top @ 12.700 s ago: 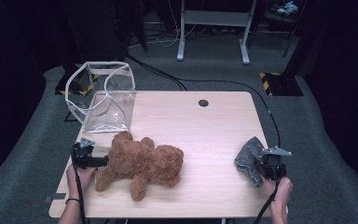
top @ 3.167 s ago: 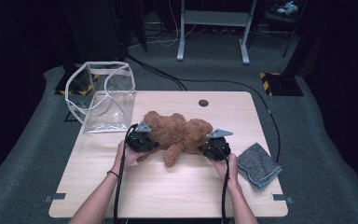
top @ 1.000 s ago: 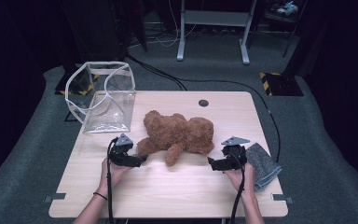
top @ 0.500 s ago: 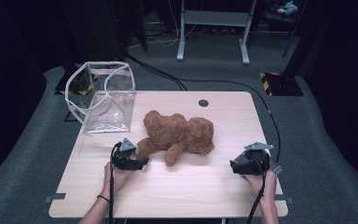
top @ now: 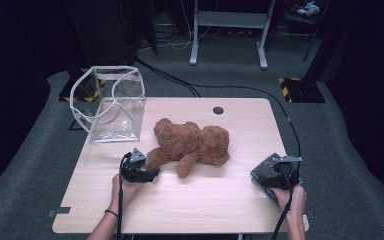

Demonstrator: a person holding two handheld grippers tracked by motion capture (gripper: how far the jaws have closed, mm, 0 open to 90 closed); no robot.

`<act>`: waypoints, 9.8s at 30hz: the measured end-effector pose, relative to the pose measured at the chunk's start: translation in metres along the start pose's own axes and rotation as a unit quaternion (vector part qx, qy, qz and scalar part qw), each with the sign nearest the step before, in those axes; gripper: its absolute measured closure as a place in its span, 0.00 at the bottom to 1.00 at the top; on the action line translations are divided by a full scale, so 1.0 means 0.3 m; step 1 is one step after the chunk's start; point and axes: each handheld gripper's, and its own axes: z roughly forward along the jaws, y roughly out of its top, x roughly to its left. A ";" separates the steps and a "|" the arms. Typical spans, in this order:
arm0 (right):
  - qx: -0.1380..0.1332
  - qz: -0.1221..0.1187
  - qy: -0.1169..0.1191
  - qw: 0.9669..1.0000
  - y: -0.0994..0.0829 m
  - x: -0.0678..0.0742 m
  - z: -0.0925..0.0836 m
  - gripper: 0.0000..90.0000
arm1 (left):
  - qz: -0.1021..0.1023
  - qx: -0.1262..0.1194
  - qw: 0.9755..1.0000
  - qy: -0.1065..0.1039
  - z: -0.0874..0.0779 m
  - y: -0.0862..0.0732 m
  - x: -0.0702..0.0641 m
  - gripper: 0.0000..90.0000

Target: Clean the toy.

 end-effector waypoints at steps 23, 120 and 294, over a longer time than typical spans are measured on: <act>-0.018 0.016 -0.001 1.000 -0.026 -0.001 0.015 0.83 | -0.003 -0.015 1.000 0.013 -0.005 -0.005 -0.008 0.59; -0.131 -0.149 0.132 0.971 0.519 0.553 -0.083 0.84 | -0.010 -0.018 1.000 0.017 -0.001 -0.001 -0.005 0.72; -0.142 -0.133 0.070 0.978 0.464 0.512 -0.057 0.84 | -0.008 -0.018 1.000 0.014 0.000 0.001 -0.001 0.74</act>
